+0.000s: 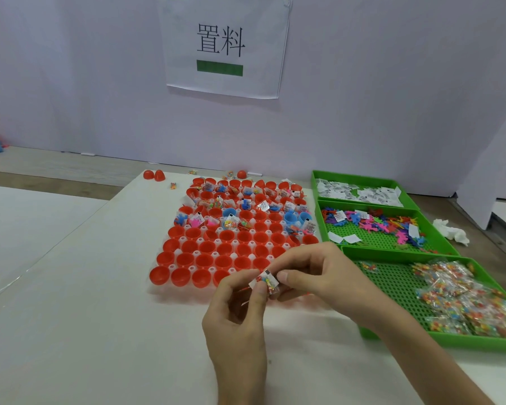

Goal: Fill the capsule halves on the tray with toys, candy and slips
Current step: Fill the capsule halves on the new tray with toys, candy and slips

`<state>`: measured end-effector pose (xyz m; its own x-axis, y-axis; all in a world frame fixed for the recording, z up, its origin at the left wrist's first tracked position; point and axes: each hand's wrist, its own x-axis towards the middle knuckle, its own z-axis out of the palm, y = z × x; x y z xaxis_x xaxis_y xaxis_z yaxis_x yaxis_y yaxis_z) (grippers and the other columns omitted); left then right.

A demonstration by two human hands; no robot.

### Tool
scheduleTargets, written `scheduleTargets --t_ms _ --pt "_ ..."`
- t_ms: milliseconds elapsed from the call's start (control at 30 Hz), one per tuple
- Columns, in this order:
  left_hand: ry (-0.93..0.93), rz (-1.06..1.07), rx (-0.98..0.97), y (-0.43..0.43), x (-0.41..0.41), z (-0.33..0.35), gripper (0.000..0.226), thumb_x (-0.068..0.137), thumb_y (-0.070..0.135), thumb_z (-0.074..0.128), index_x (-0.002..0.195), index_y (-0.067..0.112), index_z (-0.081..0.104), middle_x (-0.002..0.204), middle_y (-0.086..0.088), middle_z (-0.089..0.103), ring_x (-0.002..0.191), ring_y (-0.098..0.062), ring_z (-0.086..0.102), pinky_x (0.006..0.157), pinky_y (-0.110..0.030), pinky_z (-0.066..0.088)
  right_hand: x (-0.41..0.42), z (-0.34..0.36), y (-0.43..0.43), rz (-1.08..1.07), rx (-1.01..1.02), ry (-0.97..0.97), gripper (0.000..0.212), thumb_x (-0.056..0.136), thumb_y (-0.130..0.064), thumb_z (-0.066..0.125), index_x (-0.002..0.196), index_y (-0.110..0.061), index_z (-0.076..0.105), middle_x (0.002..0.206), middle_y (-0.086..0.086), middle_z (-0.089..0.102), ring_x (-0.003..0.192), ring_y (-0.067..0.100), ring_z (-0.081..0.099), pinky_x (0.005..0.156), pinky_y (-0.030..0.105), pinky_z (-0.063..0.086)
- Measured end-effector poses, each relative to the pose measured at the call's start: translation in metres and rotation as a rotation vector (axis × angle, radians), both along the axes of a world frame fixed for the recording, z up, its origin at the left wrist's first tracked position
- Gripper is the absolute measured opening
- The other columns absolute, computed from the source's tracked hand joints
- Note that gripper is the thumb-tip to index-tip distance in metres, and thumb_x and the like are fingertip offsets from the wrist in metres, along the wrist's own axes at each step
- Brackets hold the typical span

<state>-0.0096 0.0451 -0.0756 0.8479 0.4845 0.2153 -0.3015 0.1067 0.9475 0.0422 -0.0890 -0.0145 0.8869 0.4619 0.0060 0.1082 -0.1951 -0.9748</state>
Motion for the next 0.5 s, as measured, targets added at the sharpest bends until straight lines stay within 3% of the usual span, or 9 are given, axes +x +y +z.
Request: scheduleTargets --t_ms 167,267,400,500 --pt "-0.007 0.029 0.038 0.0021 -0.0020 0.0001 0.030 0.077 0.004 0.077 0.079 0.034 0.071 0.077 0.007 0.072 0.073 -0.007 0.068 0.062 -0.012 0.053 -0.0021 -0.0005 0.0024 -0.019 -0.020 -0.059 0.014 0.083 -0.018 0.080 0.096 -0.023 0.077 0.088 0.006 0.077 0.082 0.023 0.076 0.074 0.029 0.060" --pt "-0.005 0.044 0.020 0.0021 -0.0023 0.0020 0.032 0.074 0.006 0.079 0.081 0.036 0.071 0.076 0.006 0.072 0.071 -0.006 0.068 0.062 -0.012 0.053 -0.0021 -0.0028 0.0026 -0.040 -0.080 -0.125 0.026 0.076 -0.011 0.086 0.096 -0.025 0.076 0.086 0.005 0.076 0.082 0.020 0.075 0.075 0.028 0.059" --pt "0.006 0.029 -0.065 0.0019 -0.0026 0.0051 0.018 0.066 0.025 0.077 0.080 0.037 0.074 0.076 0.005 0.073 0.072 -0.006 0.069 0.061 -0.011 0.052 -0.0010 -0.0019 0.0018 -0.015 -0.067 -0.135 0.026 0.078 -0.003 0.083 0.099 -0.014 0.074 0.089 0.006 0.077 0.084 0.021 0.075 0.076 0.027 0.060" --pt "0.003 0.014 -0.077 0.0011 -0.0022 0.0046 0.017 0.065 0.027 0.076 0.080 0.035 0.076 0.078 0.006 0.075 0.075 -0.006 0.070 0.063 -0.012 0.053 -0.0019 -0.0009 0.0013 -0.003 -0.050 -0.141 0.025 0.079 0.000 0.081 0.100 -0.011 0.073 0.091 0.006 0.078 0.087 0.021 0.075 0.078 0.028 0.060"
